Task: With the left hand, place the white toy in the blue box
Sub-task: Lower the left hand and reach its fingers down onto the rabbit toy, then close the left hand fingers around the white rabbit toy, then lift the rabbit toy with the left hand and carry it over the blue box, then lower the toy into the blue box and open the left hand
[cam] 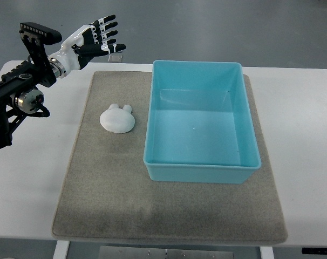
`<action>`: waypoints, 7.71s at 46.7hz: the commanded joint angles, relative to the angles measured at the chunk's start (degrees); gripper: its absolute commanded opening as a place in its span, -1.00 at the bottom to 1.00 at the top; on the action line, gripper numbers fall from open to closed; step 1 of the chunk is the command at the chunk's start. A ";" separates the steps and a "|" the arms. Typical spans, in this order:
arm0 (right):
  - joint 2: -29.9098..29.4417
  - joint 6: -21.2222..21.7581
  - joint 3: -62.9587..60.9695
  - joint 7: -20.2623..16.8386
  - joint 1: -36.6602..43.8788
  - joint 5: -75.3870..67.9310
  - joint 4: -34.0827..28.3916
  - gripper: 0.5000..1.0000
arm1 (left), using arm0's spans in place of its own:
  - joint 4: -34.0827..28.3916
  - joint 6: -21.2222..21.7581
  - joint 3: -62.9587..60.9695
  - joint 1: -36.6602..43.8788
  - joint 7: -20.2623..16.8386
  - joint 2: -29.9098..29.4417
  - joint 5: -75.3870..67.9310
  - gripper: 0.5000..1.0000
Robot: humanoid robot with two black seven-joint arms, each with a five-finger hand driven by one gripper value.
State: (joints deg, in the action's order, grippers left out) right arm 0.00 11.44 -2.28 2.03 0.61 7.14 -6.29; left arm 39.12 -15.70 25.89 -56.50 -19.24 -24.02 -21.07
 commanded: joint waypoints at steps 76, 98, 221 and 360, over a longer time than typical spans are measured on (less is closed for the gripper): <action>0.00 -0.02 0.00 0.00 0.00 0.06 -0.04 0.74 | 22.67 -7.50 -2.86 -1.06 -12.75 -15.62 -61.28 0.94; 0.00 -0.02 0.00 0.00 0.00 0.06 -0.04 0.74 | 22.67 2.25 -5.67 -0.36 -13.90 -14.65 -74.21 0.93; 0.00 -0.02 0.00 0.00 0.00 -0.02 -0.04 0.74 | 21.26 11.66 -9.28 -2.29 -13.98 -12.37 -78.78 -1.00; 0.00 -0.02 0.00 0.00 0.00 -0.02 -0.04 0.74 | 26.62 30.99 -14.11 -3.00 -15.76 -5.16 -77.64 0.83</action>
State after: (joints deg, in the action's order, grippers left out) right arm 0.00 11.43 -2.29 2.03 0.61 7.13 -6.29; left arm 65.82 15.29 11.72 -59.91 -34.99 -29.18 -98.70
